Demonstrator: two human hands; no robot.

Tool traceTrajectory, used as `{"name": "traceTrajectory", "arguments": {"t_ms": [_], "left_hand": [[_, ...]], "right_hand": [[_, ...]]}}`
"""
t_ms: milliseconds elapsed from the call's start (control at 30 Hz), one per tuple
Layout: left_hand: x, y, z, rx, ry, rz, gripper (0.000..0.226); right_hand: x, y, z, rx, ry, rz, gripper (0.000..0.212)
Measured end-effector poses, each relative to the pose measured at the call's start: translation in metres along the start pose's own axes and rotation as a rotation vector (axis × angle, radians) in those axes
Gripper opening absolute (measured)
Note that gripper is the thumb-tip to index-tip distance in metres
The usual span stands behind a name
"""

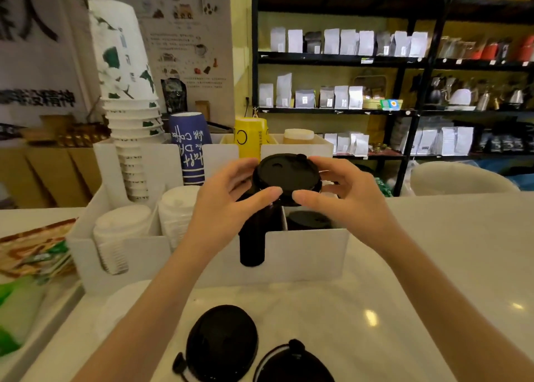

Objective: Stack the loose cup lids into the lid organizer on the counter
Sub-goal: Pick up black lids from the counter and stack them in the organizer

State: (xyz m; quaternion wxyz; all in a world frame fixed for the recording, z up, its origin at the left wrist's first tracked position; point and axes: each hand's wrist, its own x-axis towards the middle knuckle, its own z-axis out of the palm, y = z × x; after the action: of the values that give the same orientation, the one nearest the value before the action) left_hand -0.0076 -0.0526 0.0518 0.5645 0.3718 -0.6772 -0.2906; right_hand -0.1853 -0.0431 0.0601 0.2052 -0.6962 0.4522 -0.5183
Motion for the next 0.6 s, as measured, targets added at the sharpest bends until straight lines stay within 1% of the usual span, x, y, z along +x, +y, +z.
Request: {"name": "traceTrajectory", "arguments": {"t_ms": [100,167,267,400,600], "left_hand": [[0.006,-0.011,-0.005,0.031,0.156,0.024,0.061],[0.008,-0.017,-0.007,0.115,0.217,0.051,0.054],[0.01,-0.027,-0.01,0.274,0.234,0.069,0.043],[0.012,-0.036,-0.013,0.4,0.237,0.048,0.046],[0.012,-0.04,-0.01,0.486,0.26,0.052,0.046]], "right_hand": [[0.014,0.004,0.02,0.039,0.038,-0.021,0.059],[0.022,0.007,0.033,0.052,0.07,-0.031,0.058],[0.028,0.015,0.049,0.073,0.074,-0.015,0.057],[0.033,0.029,0.057,0.041,0.007,-0.002,0.056],[0.036,0.04,0.059,0.019,-0.105,0.027,0.055]]}}
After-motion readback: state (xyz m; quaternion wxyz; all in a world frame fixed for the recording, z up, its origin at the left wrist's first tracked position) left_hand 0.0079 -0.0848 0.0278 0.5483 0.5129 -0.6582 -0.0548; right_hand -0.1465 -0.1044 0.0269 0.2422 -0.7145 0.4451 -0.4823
